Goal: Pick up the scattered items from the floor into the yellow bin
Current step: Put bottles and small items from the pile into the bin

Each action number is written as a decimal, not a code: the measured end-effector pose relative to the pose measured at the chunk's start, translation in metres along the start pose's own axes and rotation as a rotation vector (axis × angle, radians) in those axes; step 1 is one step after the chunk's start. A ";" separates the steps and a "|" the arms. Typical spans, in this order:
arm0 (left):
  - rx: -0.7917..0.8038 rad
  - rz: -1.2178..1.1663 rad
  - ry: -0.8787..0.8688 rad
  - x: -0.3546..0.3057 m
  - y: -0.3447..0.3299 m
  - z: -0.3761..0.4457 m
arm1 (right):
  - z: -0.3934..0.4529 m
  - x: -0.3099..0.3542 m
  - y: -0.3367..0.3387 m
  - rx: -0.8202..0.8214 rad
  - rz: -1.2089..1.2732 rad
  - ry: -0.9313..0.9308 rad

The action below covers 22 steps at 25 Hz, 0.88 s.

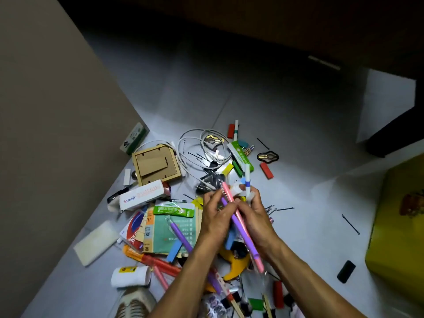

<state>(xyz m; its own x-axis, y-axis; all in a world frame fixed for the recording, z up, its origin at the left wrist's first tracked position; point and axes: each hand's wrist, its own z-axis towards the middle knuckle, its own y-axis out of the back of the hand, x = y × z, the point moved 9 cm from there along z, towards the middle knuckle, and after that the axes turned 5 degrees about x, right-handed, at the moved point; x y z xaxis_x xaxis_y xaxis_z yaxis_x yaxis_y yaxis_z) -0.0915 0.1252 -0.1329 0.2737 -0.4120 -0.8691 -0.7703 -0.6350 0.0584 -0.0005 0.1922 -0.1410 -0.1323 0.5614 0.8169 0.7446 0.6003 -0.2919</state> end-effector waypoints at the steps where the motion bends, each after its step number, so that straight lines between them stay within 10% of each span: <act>1: 0.014 0.003 -0.030 -0.010 -0.004 -0.008 | -0.008 0.005 0.000 -0.003 0.023 0.006; 12: 0.209 0.089 -0.239 -0.150 -0.096 -0.110 | -0.135 0.136 0.044 -0.076 0.114 0.255; 22: 0.632 0.192 -0.340 -0.222 -0.380 -0.171 | -0.260 0.252 0.283 -0.481 0.130 0.500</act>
<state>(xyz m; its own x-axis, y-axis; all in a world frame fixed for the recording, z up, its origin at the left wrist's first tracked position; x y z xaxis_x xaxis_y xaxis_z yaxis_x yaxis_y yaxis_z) 0.2391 0.3463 0.1217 -0.0134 -0.1879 -0.9821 -0.9993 -0.0328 0.0199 0.3467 0.3555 0.1119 0.2085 0.2132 0.9545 0.9557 0.1629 -0.2451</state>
